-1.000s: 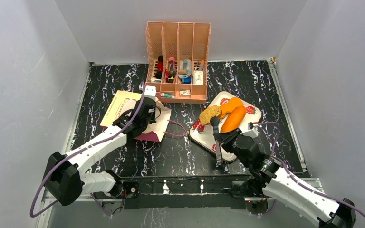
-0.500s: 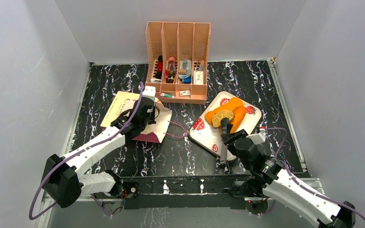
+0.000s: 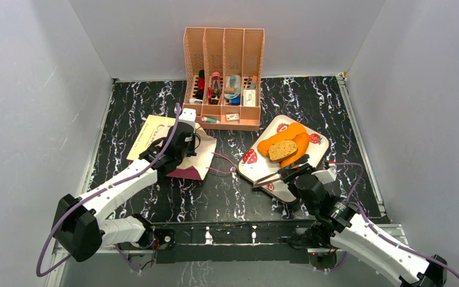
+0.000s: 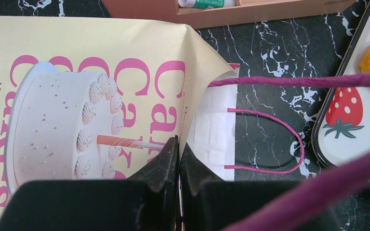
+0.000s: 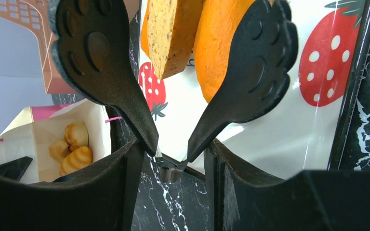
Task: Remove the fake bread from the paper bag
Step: Place the fake bread in the container, then adjust the clamp on the paper bag.
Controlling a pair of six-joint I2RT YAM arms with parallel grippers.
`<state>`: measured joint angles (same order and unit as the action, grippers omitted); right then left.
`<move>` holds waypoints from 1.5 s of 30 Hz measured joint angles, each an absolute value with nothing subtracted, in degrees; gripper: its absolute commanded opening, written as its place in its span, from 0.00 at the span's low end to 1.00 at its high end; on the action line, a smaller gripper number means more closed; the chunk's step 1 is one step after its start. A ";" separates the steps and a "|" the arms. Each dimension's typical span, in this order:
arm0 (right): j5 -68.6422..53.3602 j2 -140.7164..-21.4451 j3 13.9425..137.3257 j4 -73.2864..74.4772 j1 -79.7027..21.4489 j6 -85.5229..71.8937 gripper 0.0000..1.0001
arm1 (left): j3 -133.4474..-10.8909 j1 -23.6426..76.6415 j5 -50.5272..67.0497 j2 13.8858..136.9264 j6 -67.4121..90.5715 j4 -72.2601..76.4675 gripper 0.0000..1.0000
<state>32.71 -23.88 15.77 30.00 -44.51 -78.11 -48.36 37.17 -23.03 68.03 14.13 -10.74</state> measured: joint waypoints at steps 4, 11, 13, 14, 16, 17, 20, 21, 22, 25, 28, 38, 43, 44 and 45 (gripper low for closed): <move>32.84 -23.88 15.88 30.00 -44.51 -78.06 0.42 | -48.36 37.17 -22.87 68.03 14.13 -10.72 0.00; 32.58 -25.47 17.15 30.65 -44.51 -77.10 0.39 | -48.36 37.17 -22.87 68.03 14.13 -10.74 0.00; 32.14 -25.12 18.48 30.65 -44.51 -76.29 0.37 | -48.36 37.17 -22.87 68.03 14.13 -10.76 0.00; 31.66 -24.77 19.16 30.50 -44.51 -75.53 0.36 | -48.36 37.17 -22.87 68.03 14.13 -10.76 0.00; 30.55 -24.73 20.27 29.67 -44.51 -73.60 0.36 | -48.36 37.17 -22.83 68.03 14.11 -10.76 0.00; 29.76 -25.15 20.82 29.26 -44.51 -72.42 0.36 | -48.36 37.17 -22.68 68.03 14.09 -10.74 0.00; 27.05 -28.38 22.70 27.77 -44.51 -68.55 0.36 | -48.36 37.17 -21.80 67.92 14.02 -10.72 0.00; 25.82 -30.20 23.53 26.87 -44.49 -66.85 0.36 | -48.34 37.17 -21.34 67.77 13.91 -10.68 0.00; 24.36 -32.38 24.43 25.47 -44.49 -65.01 0.36 | -48.34 37.15 -20.56 67.57 13.85 -10.52 0.00; 19.05 -39.38 26.89 20.80 -44.49 -59.61 0.36 | -48.34 37.08 -18.00 67.07 13.30 -9.78 0.00; 11.84 -49.93 31.75 16.29 -44.49 -53.47 0.35 | -48.34 37.08 -15.03 67.07 12.60 -9.15 0.00; -7.07 -77.10 39.40 3.55 -46.92 -38.70 0.36 | -47.48 36.99 -10.26 66.94 10.92 -8.49 0.00; -7.60 -90.17 45.47 -0.73 -52.36 -36.10 0.36 | -45.84 36.86 -8.43 66.30 10.22 -7.70 0.00; -7.60 -91.70 46.41 -0.97 -53.08 -35.99 0.36 | -45.82 36.86 -8.40 66.06 10.07 -7.73 0.00; -7.60 -93.69 47.57 -1.56 -53.84 -35.81 0.36 | -45.80 36.86 -8.38 65.76 9.98 -7.73 0.00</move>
